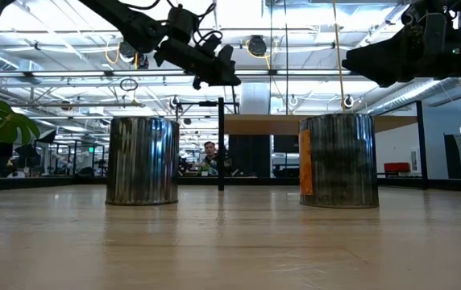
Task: Pick & Place candle stick holders
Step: Put the black candle holder on the shelf
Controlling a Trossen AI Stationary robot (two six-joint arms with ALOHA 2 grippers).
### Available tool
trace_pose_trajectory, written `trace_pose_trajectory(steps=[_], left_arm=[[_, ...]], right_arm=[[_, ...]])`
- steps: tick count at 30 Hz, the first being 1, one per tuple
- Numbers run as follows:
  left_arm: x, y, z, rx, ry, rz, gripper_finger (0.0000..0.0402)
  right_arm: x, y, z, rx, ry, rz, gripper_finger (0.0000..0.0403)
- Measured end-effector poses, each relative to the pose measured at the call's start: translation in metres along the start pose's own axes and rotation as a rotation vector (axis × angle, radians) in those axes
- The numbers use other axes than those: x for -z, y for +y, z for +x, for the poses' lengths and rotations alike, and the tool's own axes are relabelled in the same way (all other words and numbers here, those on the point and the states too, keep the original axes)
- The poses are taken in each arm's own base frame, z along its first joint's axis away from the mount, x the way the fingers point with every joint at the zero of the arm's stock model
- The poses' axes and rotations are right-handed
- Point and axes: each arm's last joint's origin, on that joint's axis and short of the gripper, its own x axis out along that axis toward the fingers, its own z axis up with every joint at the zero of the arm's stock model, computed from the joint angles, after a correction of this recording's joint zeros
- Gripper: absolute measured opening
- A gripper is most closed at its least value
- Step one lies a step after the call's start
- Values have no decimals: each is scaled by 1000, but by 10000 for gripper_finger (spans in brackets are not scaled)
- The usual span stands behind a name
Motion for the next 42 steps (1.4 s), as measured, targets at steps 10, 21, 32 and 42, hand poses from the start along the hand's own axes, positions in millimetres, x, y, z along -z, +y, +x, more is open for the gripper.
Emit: trace_pose_trajectory(steps=[10,21,32,42], left_arm=[[0,0,0,-1,5,-3,110],[0,0,0,-1,5,-3,148],[-4,-7,-7,15,40,22,204],[-34,-24,-53,51,82,99,216]], right_arm=[[0,0,0,0,0,0,212],[0,0,0,0,0,0,212],[0,0,0,-5,0,0,212],[4,7,-1,-220,21,1,212]])
